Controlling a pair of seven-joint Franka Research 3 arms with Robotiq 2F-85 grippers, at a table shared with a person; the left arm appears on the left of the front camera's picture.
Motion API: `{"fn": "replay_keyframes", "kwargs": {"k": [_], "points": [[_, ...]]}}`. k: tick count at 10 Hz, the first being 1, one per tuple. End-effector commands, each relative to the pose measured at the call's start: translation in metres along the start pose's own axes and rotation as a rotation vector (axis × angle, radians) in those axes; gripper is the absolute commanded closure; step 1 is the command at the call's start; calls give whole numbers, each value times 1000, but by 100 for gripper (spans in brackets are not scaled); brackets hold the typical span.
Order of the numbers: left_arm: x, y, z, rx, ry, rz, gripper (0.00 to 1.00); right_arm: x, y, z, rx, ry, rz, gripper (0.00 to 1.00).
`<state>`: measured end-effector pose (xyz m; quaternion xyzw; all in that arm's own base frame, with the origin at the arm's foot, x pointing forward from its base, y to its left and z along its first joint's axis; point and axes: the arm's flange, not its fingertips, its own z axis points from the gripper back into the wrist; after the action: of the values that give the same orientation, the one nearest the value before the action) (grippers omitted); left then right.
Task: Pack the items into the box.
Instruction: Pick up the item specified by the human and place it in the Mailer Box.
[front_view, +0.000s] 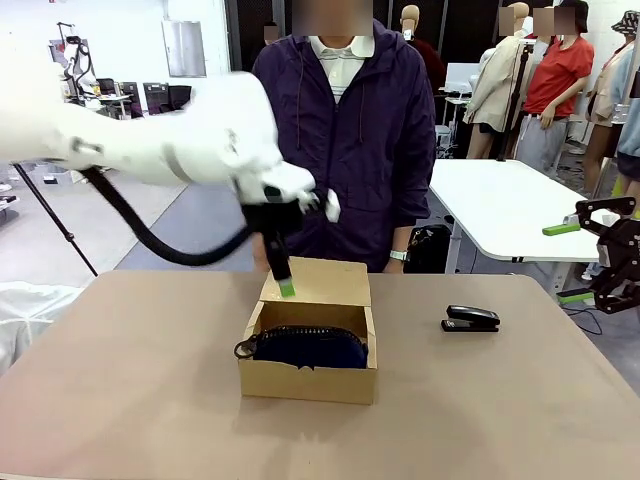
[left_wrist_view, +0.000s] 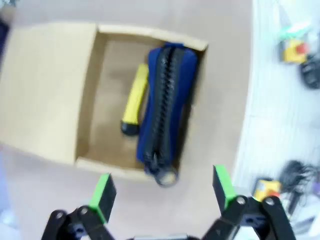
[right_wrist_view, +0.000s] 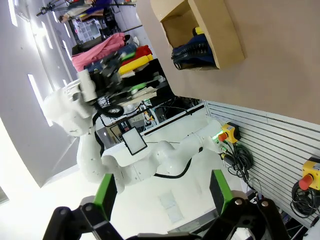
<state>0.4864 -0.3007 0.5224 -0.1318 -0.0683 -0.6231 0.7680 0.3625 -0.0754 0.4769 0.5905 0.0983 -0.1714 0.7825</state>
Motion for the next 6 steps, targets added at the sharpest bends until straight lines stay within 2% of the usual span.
{"fn": "replay_keyframes", "kwargs": {"k": [1,2,4,5,6], "points": [[-89,2,63,-86,-156,416,0,-1,4,2,-5,4,-1,0],[-140,-4,89,-118,-271,509,0,-1,4,2,-5,4,-1,0],[-245,-29,122,-84,-509,757,0,-1,4,2,-5,4,-1,0],[-296,-39,127,-58,-608,959,0,-1,4,2,-5,4,-1,0],[-351,-53,127,-69,-786,1070,0,-1,4,2,-5,4,-1,0]]}}
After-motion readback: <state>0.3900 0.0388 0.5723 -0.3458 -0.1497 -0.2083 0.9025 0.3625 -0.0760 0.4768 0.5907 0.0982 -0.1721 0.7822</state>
